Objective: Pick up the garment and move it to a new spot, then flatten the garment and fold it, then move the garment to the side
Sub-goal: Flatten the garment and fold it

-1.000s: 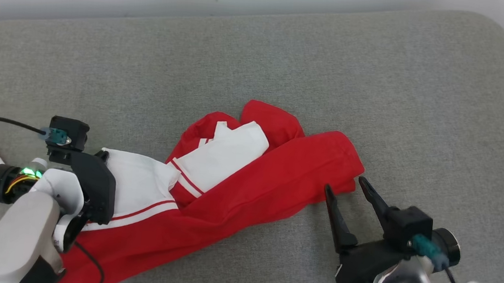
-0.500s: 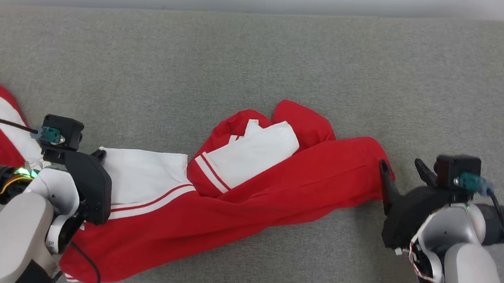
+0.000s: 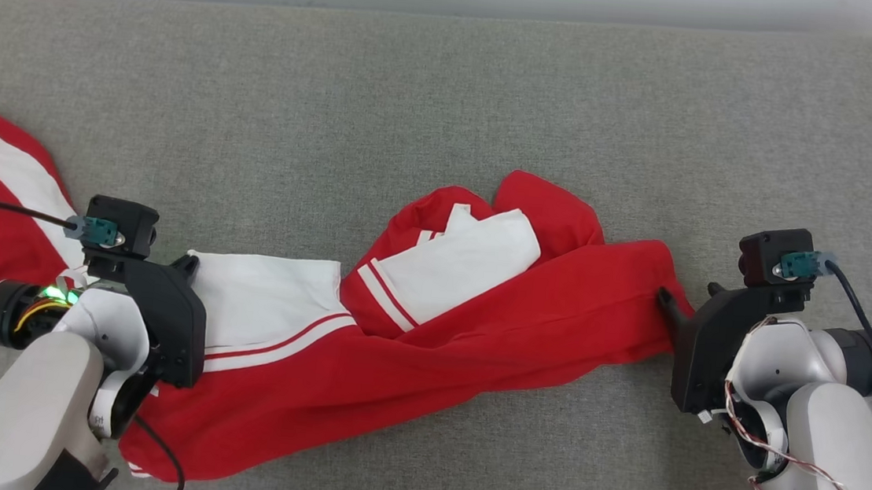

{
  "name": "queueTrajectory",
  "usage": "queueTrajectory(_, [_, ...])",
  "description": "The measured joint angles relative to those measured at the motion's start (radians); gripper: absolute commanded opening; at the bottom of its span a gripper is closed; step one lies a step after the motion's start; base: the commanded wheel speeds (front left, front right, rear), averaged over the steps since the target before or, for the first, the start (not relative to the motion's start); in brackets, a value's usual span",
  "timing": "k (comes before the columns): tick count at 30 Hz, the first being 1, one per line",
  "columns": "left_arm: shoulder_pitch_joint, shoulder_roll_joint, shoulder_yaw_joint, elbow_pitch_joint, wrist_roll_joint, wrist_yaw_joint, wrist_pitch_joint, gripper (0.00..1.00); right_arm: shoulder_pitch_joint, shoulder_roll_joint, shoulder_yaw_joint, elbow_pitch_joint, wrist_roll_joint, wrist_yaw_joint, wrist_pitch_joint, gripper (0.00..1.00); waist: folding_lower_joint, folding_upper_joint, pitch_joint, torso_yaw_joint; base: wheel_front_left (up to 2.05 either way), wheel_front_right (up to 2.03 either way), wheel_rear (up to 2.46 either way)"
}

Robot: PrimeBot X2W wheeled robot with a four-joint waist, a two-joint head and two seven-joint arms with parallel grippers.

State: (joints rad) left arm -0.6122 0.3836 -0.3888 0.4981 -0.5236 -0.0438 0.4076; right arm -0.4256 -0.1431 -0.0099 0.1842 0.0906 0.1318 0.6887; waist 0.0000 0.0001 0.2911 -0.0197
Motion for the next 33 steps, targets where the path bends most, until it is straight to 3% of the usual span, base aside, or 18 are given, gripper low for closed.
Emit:
queueTrajectory(1, [-0.001,0.000,-0.001,-0.001,0.000,0.000,0.000,0.00,-0.005,-0.006,0.004,0.011,0.008,0.000,0.009,0.80,0.0000,0.0000,0.002,0.002,0.00,0.00,0.00])
queueTrajectory(3, [-0.001,0.000,-0.005,-0.006,0.000,0.000,0.000,0.00,-0.012,-0.016,0.011,0.029,0.013,0.000,0.017,0.75,0.0000,0.0000,0.005,0.004,0.00,0.00,0.00])
queueTrajectory(4, [-0.002,-0.001,-0.006,-0.009,0.000,0.000,0.000,0.00,-0.016,-0.019,0.014,0.038,0.013,0.000,0.023,0.64,0.0000,0.0000,0.008,0.006,0.00,0.00,0.00])
queueTrajectory(8, [-0.005,-0.002,-0.012,-0.017,-0.002,0.000,-0.001,0.00,-0.035,-0.026,0.015,0.069,0.012,0.000,0.027,0.49,0.0000,0.0000,0.020,0.014,0.00,0.00,0.00])
queueTrajectory(21, [-0.013,-0.008,-0.021,-0.019,-0.013,0.000,-0.007,0.00,-0.057,-0.042,0.053,0.080,0.037,-0.004,0.130,0.49,0.0000,-0.0002,0.040,0.039,0.00,0.00,0.00])
queueTrajectory(26, [-0.013,-0.007,-0.021,-0.019,-0.015,0.000,-0.008,0.00,-0.035,-0.055,0.070,0.040,0.050,-0.004,0.166,0.59,-0.0001,-0.0002,0.038,0.038,0.00,0.00,0.00])
queueTrajectory(27, [-0.014,-0.007,-0.022,-0.019,-0.015,0.001,-0.010,0.00,-0.031,-0.059,0.075,0.032,0.051,-0.004,0.166,0.49,0.0000,-0.0002,0.038,0.038,0.00,0.00,0.00])
queueTrajectory(29, [-0.016,-0.007,-0.022,-0.019,-0.016,0.003,-0.010,0.00,-0.027,-0.064,0.079,0.024,0.053,-0.004,0.164,0.44,0.0000,-0.0002,0.039,0.038,0.00,0.00,0.00])
queueTrajectory(30, [-0.019,-0.008,-0.023,-0.019,-0.016,0.005,-0.011,0.00,-0.027,-0.064,0.082,0.023,0.055,-0.004,0.162,0.36,0.0000,-0.0001,0.040,0.038,0.00,0.00,0.00])
queueTrajectory(31, [-0.023,-0.008,-0.024,-0.020,-0.016,0.008,-0.012,0.00,-0.026,-0.063,0.085,0.023,0.059,-0.004,0.159,0.36,0.0000,-0.0002,0.040,0.039,0.00,0.00,0.00])
queueTrajectory(32, [-0.025,-0.009,-0.024,-0.021,-0.016,0.008,-0.016,0.00,-0.026,-0.063,0.088,0.022,0.062,-0.004,0.156,0.27,0.0000,-0.0002,0.041,0.040,0.00,0.00,0.00])
queueTrajectory(33, [-0.025,-0.010,-0.025,-0.021,-0.016,0.008,-0.019,0.00,-0.026,-0.063,0.094,0.023,0.070,-0.004,0.155,0.10,0.0000,-0.0001,0.043,0.041,0.00,0.00,0.00])
